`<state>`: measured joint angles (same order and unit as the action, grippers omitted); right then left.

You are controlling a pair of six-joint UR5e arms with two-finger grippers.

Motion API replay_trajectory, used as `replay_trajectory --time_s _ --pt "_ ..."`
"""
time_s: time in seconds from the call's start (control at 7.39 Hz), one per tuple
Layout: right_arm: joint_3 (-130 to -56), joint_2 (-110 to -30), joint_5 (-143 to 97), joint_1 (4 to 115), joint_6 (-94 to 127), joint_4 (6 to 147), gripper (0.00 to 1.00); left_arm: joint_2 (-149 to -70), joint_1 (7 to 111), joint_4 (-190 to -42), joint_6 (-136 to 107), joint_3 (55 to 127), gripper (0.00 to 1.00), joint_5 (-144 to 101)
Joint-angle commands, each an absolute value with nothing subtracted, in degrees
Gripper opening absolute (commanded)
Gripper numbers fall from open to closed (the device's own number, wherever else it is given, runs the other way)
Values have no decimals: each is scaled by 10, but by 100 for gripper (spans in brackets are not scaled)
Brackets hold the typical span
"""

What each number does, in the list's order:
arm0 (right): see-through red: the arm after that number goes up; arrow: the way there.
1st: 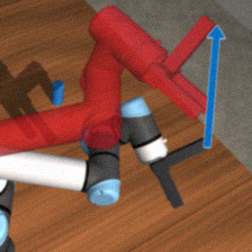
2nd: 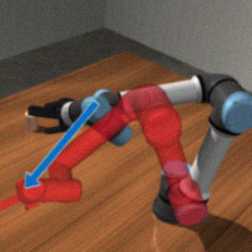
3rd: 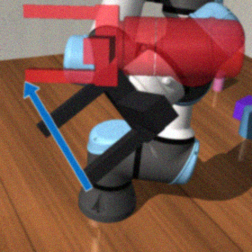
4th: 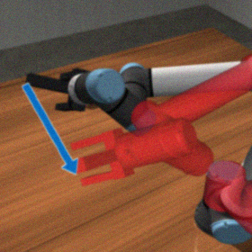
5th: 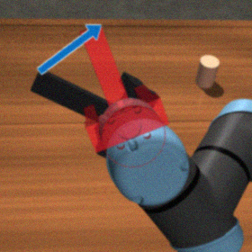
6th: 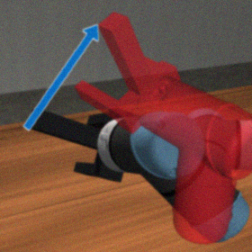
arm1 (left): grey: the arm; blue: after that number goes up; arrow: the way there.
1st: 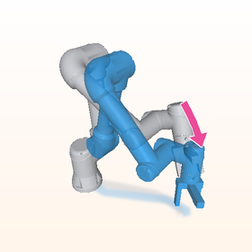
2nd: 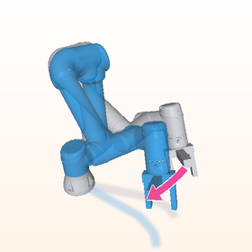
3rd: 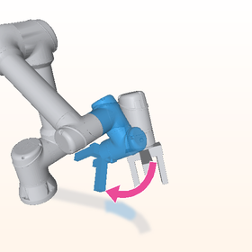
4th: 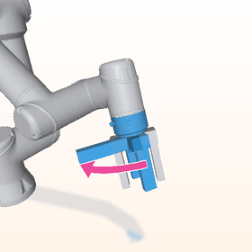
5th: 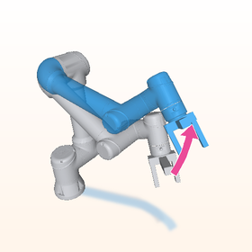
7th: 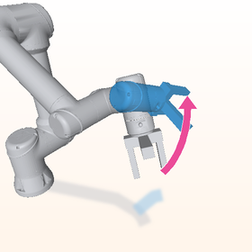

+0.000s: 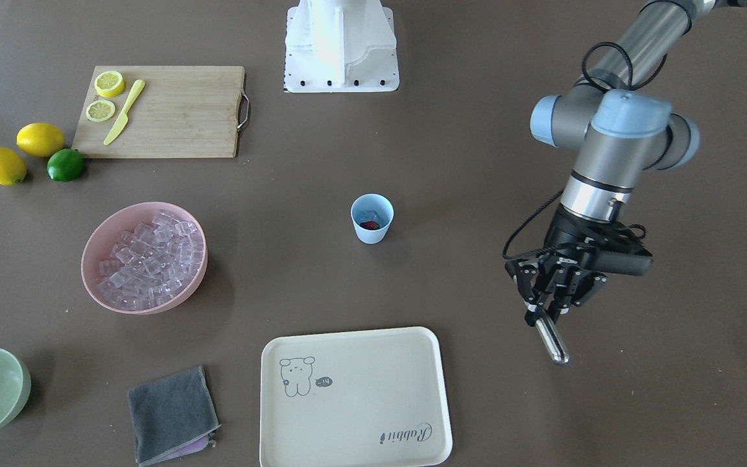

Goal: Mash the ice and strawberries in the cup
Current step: 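Lift the pestle with the left gripper and bring it over the cup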

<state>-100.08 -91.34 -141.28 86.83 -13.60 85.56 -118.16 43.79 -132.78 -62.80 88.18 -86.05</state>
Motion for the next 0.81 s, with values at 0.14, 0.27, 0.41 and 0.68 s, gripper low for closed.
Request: replay_trajectory --time_s 0.14,0.27,0.41,0.68 --pt "-998 -898 -1430 851 -106 854 99 -1189 261 -1200 -657 1043 0 -549" --pt "-998 -897 -1428 848 -91 854 99 -1206 260 -1147 -654 1089 0 -546" --pt "-998 -897 -1429 848 -90 854 99 -1248 259 -1097 -655 1090 0 -536" --pt "-998 -897 -1428 848 -91 854 99 -1267 239 -1088 -661 1038 0 -514"
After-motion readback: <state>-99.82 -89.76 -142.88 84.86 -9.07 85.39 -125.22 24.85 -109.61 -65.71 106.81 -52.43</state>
